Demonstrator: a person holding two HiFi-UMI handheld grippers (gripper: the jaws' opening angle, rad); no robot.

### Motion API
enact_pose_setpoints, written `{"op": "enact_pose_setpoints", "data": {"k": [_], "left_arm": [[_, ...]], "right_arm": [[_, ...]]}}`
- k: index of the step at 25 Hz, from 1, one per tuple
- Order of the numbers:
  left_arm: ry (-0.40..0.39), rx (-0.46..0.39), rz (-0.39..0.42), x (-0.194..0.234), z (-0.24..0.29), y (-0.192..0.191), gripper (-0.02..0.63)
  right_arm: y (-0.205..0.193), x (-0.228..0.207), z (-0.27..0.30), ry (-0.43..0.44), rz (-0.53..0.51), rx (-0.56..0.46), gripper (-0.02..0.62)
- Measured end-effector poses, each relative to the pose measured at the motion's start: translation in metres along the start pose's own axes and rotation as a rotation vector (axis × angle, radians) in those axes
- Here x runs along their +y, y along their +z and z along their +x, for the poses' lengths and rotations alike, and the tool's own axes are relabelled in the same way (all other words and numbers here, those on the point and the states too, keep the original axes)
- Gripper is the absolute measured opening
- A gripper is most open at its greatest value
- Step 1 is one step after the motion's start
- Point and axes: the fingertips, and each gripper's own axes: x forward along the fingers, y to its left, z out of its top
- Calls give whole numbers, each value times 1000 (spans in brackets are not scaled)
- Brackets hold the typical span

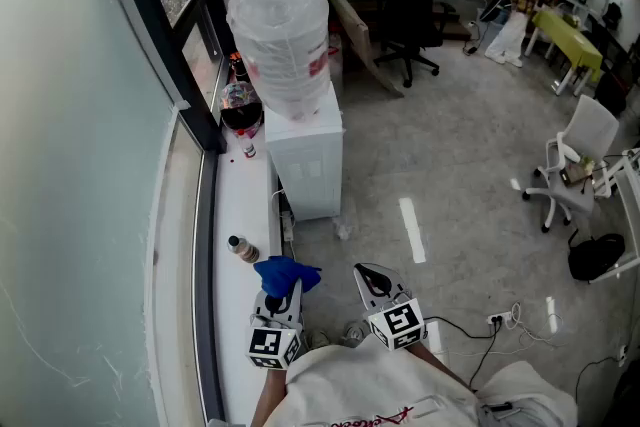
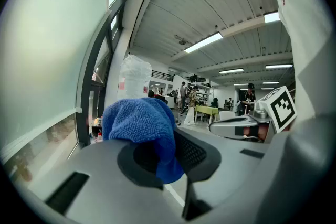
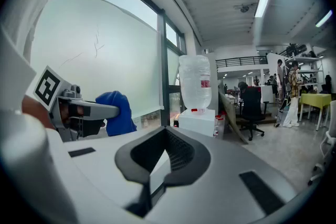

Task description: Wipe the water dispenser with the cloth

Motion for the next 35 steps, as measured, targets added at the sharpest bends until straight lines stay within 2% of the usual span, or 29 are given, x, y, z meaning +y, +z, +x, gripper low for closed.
{"op": "enact_pose_setpoints", "data": {"k": [6,16,35], "left_arm": [[18,-2,9,-3,9,3,58],[70,7,11,-14,10,0,60],[108,23,-5,-8,30,-13,58]], "right_arm": [[5,-12,3,21,-1,-17,14],[-8,-20,-6,104,2,-10,14],[-24,-44,-4,121,22,20,14]]}}
